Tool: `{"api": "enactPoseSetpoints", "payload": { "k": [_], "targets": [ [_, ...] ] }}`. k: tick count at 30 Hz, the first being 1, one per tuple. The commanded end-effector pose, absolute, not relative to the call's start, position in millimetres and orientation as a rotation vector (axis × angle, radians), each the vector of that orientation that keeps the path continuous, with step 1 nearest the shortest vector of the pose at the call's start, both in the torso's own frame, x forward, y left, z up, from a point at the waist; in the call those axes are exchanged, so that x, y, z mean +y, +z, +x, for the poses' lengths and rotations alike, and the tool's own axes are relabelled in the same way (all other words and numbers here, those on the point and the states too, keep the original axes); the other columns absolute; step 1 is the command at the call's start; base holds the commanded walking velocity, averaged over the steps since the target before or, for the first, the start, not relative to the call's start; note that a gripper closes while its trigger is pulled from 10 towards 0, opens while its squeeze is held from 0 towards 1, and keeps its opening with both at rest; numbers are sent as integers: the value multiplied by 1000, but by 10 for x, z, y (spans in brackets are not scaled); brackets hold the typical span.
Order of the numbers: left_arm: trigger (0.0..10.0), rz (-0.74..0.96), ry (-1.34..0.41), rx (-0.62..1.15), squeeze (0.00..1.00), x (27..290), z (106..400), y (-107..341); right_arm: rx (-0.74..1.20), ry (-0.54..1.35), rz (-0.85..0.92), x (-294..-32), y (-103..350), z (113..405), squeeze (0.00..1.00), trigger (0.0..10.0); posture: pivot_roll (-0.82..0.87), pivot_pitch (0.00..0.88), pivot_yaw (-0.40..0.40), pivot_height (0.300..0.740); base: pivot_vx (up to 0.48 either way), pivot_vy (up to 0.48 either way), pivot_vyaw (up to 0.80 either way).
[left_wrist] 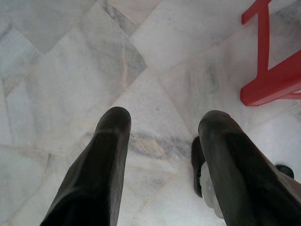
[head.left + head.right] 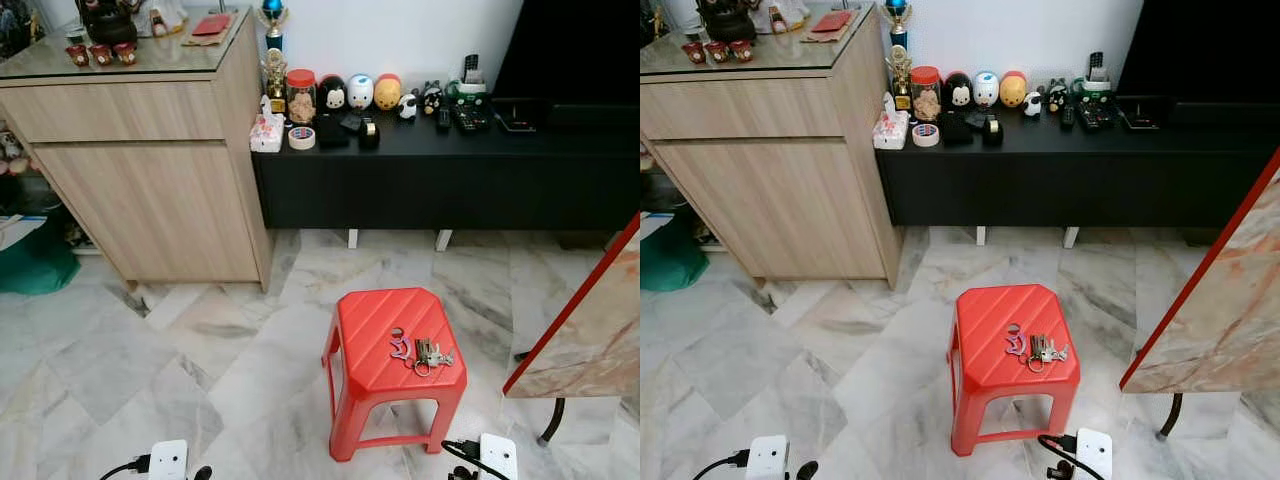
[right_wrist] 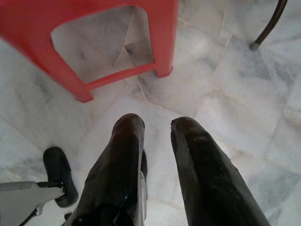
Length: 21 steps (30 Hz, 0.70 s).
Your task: Hang keys on a hook
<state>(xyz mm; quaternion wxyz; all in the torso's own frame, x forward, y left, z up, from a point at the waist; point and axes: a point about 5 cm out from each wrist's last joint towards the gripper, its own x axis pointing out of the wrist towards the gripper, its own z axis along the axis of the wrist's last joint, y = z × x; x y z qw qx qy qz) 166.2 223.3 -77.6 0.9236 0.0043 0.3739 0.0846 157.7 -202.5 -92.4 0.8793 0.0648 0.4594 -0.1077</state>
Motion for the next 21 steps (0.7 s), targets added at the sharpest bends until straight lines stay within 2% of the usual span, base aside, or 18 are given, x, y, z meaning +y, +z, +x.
{"api": "enactPoseSetpoints", "payload": {
  "k": [1,3,5,21],
  "targets": [
    [10000,-1,182,785,0,2244,1608,-801,955,-211,139,-1969,-934,1567,0,10000,51,40,8,740,251,0,800],
    [10000,-2,181,786,0,2242,1608,-801,957,-208,145,-1960,-938,1558,0,10000,51,40,8,740,251,0,556],
    [10000,-2,180,786,0,2241,1609,-801,954,-236,185,-1959,-944,1546,0,10000,51,40,8,740,253,0,0],
    [10000,-3,173,787,0,2237,1616,-800,961,-210,160,-1927,-959,1513,0,10000,53,44,14,740,252,0,0]
  ]
}}
